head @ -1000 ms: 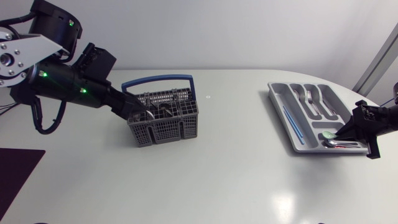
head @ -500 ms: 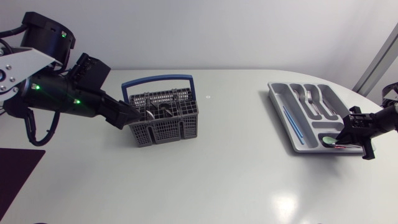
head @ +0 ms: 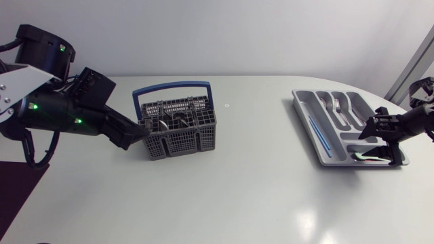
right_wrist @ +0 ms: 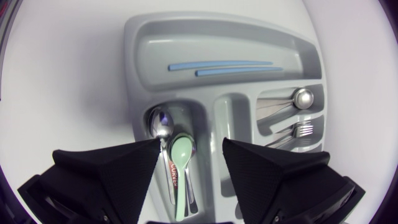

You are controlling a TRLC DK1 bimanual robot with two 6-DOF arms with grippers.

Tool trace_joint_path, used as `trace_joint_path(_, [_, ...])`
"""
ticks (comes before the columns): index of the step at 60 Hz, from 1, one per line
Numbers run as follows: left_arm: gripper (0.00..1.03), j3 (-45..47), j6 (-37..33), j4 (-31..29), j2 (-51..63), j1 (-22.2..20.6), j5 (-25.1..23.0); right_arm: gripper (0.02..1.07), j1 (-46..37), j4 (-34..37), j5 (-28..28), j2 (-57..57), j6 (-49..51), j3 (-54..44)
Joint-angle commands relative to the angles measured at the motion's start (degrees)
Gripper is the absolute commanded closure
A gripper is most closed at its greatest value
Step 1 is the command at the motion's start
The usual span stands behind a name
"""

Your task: Unload the cutlery basket into the drawer organizer.

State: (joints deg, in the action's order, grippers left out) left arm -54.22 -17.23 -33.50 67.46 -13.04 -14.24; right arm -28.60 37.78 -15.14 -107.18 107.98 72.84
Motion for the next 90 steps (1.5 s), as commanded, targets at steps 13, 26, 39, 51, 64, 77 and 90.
trace_joint_path(13, [0.17, 3.4, -2.8, 3.7, -0.8, 0.6, 0.1, 0.18, 12.0, 3.4, -3.1, 14.0, -15.3, -6.2])
trace_joint_path(26, [0.14, 4.8, -4.5, 4.9, -0.8, 1.1, 0.1, 0.18, 23.9, 4.0, -3.1, 19.5, -29.8, -7.3])
trace_joint_path(39, [0.13, 6.1, -6.1, 6.0, -1.1, 2.8, -0.3, 0.18, 38.1, 3.6, -0.5, 23.2, -43.7, -6.9])
trace_joint_path(51, [0.13, 7.7, -7.7, 8.1, -0.8, 5.3, -3.1, 0.18, 53.0, 2.0, 6.0, 23.5, -57.2, -4.2])
trace_joint_path(64, [0.13, 8.8, -9.2, 9.7, -0.4, 6.7, -4.4, 0.19, 62.7, 0.5, 10.7, 20.3, -66.9, 0.7])
trace_joint_path(77, [0.13, 10.0, -11.8, 10.5, 0.0, 9.4, -7.1, 0.19, 69.8, 0.5, 16.9, 13.7, -75.2, 7.7])
trace_joint_path(90, [0.11, 10.9, -14.9, 10.8, 0.0, 11.1, -9.0, 0.19, 73.4, 0.6, 19.2, 8.1, -81.3, 13.6])
